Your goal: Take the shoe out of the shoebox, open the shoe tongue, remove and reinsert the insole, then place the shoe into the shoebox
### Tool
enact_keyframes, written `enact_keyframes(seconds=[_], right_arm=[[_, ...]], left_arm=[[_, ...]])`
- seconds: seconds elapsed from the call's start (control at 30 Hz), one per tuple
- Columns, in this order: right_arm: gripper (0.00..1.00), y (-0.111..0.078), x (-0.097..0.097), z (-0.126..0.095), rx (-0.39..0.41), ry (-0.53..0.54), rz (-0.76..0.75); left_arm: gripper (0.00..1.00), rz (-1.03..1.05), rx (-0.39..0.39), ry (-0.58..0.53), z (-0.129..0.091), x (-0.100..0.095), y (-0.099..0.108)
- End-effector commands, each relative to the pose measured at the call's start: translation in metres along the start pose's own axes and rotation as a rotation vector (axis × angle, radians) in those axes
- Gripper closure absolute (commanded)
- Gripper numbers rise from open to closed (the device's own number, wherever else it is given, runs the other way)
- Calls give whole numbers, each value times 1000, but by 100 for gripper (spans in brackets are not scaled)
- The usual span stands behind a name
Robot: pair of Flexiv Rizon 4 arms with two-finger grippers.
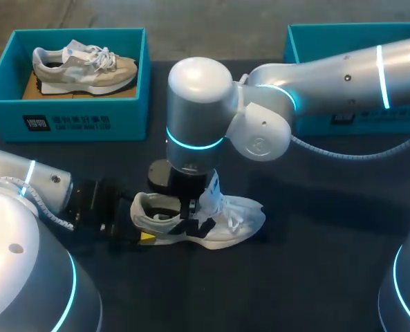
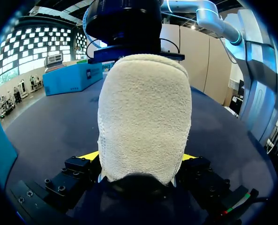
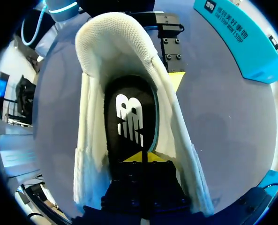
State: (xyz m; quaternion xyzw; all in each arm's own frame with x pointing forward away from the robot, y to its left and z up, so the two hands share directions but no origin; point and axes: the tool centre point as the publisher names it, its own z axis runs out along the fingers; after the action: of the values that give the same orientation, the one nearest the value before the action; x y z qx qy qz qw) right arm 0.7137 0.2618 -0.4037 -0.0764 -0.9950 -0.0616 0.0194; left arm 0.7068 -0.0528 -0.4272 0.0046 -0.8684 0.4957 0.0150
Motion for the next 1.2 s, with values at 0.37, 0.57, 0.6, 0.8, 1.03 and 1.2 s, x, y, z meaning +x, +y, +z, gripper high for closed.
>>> enact_keyframes(seconds=[0.37, 0.57, 0.6, 0.8, 1.03, 1.2], right_arm=[[100, -15, -1, -51, -7, -66, -28], [100, -11, -6, -62, -49, -68, -56], [100, -11, -7, -65, -68, -70, -60], [100, -11, -13, -74, -114, -69, -68], [100, 2, -17, -86, -212, -67, -91], [100, 18, -19, -94, -256, -63, -112]], left_arm=[[100, 0, -4, 0, 1, -4, 4], [100, 0, -4, 0, 1, -4, 4], [100, 0, -4, 0, 1, -4, 4], [100, 0, -4, 0, 1, -4, 4], [100, 0, -4, 0, 1, -4, 4], [100, 0, -4, 0, 1, -4, 4]])
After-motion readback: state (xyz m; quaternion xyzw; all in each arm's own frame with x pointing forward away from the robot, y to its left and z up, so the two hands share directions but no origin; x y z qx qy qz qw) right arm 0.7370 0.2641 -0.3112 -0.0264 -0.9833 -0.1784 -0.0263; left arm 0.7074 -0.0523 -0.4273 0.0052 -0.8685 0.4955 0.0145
